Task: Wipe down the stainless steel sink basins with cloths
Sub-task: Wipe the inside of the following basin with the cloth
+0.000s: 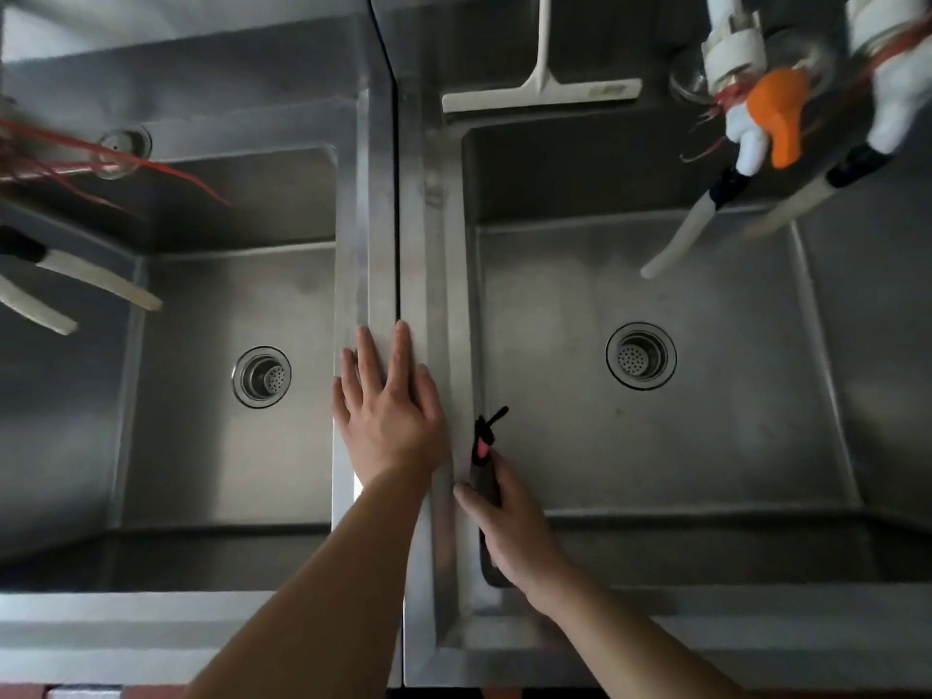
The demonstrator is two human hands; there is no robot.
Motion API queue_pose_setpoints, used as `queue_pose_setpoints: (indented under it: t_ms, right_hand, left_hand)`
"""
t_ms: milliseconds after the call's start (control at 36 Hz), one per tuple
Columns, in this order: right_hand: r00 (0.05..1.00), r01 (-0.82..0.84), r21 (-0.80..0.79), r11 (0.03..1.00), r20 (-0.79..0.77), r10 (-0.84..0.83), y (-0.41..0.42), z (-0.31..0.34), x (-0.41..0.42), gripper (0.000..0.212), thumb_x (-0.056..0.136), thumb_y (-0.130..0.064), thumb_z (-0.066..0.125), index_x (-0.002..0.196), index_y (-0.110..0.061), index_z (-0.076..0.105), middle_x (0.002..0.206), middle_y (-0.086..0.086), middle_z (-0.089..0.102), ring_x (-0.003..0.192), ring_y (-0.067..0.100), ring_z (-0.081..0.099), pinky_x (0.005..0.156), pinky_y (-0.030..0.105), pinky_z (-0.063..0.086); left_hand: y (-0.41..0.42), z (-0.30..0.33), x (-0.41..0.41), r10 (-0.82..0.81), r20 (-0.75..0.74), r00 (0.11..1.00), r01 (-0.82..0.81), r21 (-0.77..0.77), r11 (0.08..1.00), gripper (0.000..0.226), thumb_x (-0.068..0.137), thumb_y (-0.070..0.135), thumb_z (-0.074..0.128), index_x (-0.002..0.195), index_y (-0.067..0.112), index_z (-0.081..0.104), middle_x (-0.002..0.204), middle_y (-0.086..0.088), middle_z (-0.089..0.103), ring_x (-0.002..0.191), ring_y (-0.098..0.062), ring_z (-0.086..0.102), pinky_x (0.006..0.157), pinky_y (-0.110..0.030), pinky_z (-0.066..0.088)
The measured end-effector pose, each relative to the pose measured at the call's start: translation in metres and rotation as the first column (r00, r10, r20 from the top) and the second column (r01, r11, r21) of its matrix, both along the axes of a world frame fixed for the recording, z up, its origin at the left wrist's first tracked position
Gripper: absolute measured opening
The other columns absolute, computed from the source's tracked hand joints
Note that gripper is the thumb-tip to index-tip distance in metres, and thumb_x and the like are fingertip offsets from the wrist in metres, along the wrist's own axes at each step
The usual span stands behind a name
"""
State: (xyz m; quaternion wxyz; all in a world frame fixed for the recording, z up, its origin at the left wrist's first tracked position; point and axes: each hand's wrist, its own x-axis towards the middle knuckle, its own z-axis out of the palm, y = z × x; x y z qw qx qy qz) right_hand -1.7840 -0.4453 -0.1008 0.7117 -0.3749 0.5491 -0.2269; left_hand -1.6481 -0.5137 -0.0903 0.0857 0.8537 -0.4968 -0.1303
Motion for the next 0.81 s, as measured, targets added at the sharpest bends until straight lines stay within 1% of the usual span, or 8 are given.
queue_pose_setpoints:
  t_ms: [167,250,361,444,528,639,722,806]
  right_hand:
    - [0.988,0.09,0.185,0.979,0.108,-0.111,-0.01,0.005,0.007,0.046,0.105,-0.044,0.034,0.15,-0.035,0.036,0.152,-0.017,0.043,0.143,0.001,0.033,0.118,0.027,0.025]
    - [0.983,0.11,0.17,0.979,0.126,-0.132,-0.038,-0.003,0.022,0.051,0.105,-0.048,0.028,0.154,-0.031,0.03,0.158,-0.012,0.035,0.147,0.005,0.026,0.124,0.037,0.018]
    - [0.969,0.195,0.221,0.956,0.107,-0.222,-0.099,-0.019,0.035,0.056,0.103,-0.051,0.032,0.148,-0.02,0.044,0.149,0.002,0.049,0.139,0.018,0.043,0.12,0.041,0.03]
    - [0.978,0.183,0.207,0.961,0.063,-0.2,-0.154,-0.023,0.044,0.067,0.095,-0.062,0.037,0.148,-0.022,0.044,0.15,0.005,0.048,0.14,0.022,0.043,0.119,0.043,0.031]
    - [0.98,0.18,0.127,0.976,0.066,-0.189,-0.19,-0.015,0.051,0.067,0.095,-0.06,0.036,0.153,-0.027,0.035,0.158,0.001,0.038,0.145,0.018,0.033,0.123,0.039,0.021]
    - [0.982,0.171,-0.072,0.983,0.097,-0.164,-0.189,-0.002,0.054,0.052,0.108,-0.035,0.026,0.158,-0.029,0.011,0.166,-0.007,0.011,0.151,0.01,0.012,0.117,0.026,0.01]
    - [0.993,0.118,-0.31,0.943,0.065,-0.103,-0.159,-0.008,0.054,0.051,0.108,-0.03,0.026,0.155,-0.035,0.007,0.165,-0.015,0.003,0.151,0.001,0.005,0.124,0.028,0.006]
    - [0.999,0.04,-0.376,0.926,0.002,-0.042,-0.122,-0.016,0.049,0.049,0.104,-0.032,0.03,0.147,-0.046,0.013,0.154,-0.035,0.005,0.146,-0.012,0.004,0.125,0.031,0.007]
  left_hand:
    - [0.001,0.001,-0.002,0.01,-0.006,1.0,-0.011,-0.021,1.0,0.052,0.104,0.046,0.03,0.154,0.047,0.02,0.167,0.002,0.013,0.154,-0.024,0.008,0.125,-0.043,0.009]
    - [0.0,0.0,-0.004,0.003,-0.004,1.0,-0.003,-0.023,1.0,0.052,0.104,0.046,0.03,0.155,0.046,0.02,0.167,0.002,0.013,0.154,-0.024,0.008,0.124,-0.044,0.009]
    - [0.003,-0.003,-0.004,0.01,0.012,1.0,-0.009,-0.044,0.999,0.052,0.103,0.045,0.032,0.154,0.045,0.024,0.167,0.001,0.016,0.154,-0.026,0.011,0.124,-0.044,0.012]
    - [0.004,-0.006,-0.003,0.007,0.023,1.0,-0.006,-0.047,0.999,0.052,0.102,0.045,0.033,0.154,0.045,0.024,0.167,0.001,0.016,0.154,-0.026,0.012,0.124,-0.044,0.012]
    - [0.004,-0.008,-0.003,0.007,0.027,1.0,-0.006,-0.04,0.999,0.053,0.102,0.045,0.032,0.154,0.045,0.024,0.167,0.001,0.017,0.154,-0.026,0.013,0.124,-0.044,0.013]
    - [0.004,-0.01,-0.002,0.021,0.04,0.999,-0.019,-0.043,0.999,0.053,0.1,0.045,0.033,0.153,0.044,0.028,0.166,-0.001,0.02,0.153,-0.027,0.017,0.123,-0.045,0.015]
    - [0.002,-0.01,0.0,0.018,0.044,0.999,-0.016,-0.036,0.999,0.055,0.098,0.046,0.031,0.153,0.044,0.03,0.166,-0.002,0.021,0.152,-0.028,0.018,0.123,-0.046,0.015]
    - [0.0,-0.009,0.0,0.019,0.039,0.999,-0.018,-0.029,0.999,0.054,0.099,0.045,0.034,0.153,0.043,0.03,0.166,-0.003,0.021,0.152,-0.029,0.017,0.122,-0.047,0.015]
